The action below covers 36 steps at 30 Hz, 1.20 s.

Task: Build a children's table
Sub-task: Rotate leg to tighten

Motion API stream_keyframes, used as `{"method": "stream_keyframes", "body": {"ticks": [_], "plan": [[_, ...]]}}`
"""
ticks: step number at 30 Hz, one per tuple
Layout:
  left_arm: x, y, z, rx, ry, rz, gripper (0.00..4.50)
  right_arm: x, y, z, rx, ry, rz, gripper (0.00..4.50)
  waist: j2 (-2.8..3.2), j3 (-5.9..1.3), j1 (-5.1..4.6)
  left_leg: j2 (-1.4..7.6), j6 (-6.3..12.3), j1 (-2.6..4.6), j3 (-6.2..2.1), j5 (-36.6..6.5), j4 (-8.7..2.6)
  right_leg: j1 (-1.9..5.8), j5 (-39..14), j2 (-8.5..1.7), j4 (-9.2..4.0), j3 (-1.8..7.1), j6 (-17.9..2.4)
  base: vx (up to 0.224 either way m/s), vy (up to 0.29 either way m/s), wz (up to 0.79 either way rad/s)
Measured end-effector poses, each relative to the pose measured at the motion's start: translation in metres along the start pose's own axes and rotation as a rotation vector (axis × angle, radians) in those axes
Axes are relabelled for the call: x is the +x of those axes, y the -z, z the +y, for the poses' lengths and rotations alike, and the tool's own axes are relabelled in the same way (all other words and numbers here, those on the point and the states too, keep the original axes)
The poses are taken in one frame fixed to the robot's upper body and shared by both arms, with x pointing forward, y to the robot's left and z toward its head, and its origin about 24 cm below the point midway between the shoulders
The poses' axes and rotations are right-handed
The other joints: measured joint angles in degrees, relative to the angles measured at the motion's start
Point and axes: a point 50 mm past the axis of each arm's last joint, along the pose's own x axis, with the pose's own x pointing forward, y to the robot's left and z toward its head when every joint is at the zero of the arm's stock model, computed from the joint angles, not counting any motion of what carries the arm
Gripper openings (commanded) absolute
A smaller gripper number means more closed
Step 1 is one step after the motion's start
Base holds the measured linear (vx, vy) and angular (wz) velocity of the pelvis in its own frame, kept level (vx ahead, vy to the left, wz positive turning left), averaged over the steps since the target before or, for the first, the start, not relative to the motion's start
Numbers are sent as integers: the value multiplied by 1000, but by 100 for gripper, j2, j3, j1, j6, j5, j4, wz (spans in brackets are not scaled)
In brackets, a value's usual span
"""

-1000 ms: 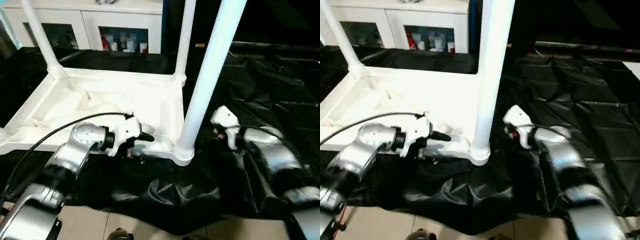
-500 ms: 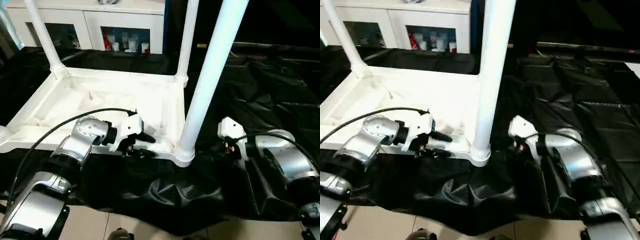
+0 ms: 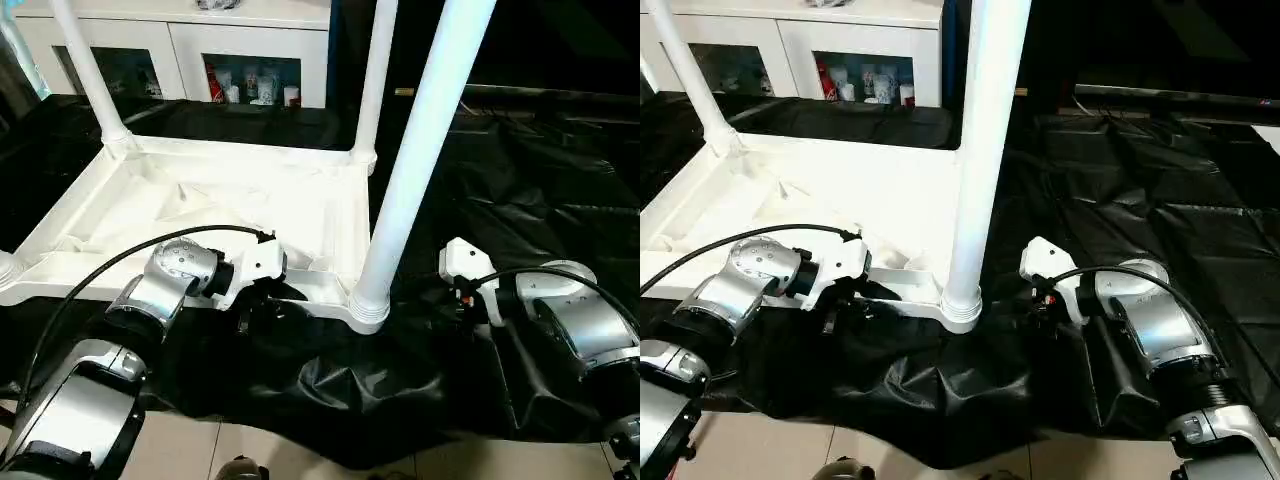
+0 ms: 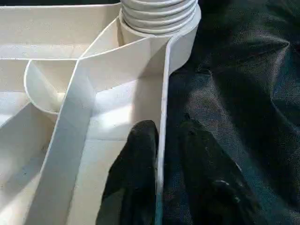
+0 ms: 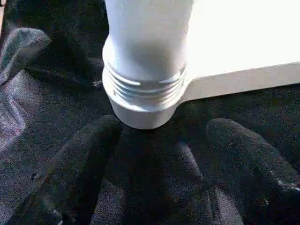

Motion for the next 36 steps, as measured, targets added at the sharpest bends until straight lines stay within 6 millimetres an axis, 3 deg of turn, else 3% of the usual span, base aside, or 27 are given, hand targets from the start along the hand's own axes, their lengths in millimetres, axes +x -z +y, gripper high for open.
{"method": "stream_keyframes", "body": {"ticks": [9, 20, 21, 27, 36], "plan": [[-2, -1, 0, -7, 21, -11, 5, 0, 0, 0, 3, -1, 1, 364, 1, 1, -10, 0, 5, -6, 1, -4, -2, -2, 0, 0, -9, -1, 0, 0, 0, 0], [1, 0, 0, -34, 7, -21, 5, 5, 0, 1, 40, 1, -24, 364, 11, -1, -20, 0, 7, 0, 2, -5, -2, 3, 0, 0, -10, 0, 0, 0, 0, 0], [3, 0, 1, -54, -26, -29, 0, 11, -2, 2, 59, 2, -48, 392, 18, -5, -28, 0, 7, 4, 2, -5, -2, 4, 1, 0, -9, 1, -2, 0, 0, 0], [3, 3, 5, -132, -164, -42, 0, 22, -5, 4, 89, 12, -93, 439, 25, -7, -134, 0, 7, 9, -3, -5, -4, 0, 3, 1, -7, -2, -5, 0, 0, 0], [0, 2, 1, -160, -259, -23, 0, 43, -10, -18, 102, 264, -118, 446, 11, -10, -196, -2, 5, 3, -10, -6, -14, -15, 2, 2, -14, -8, -3, 0, 0, 0]]}}
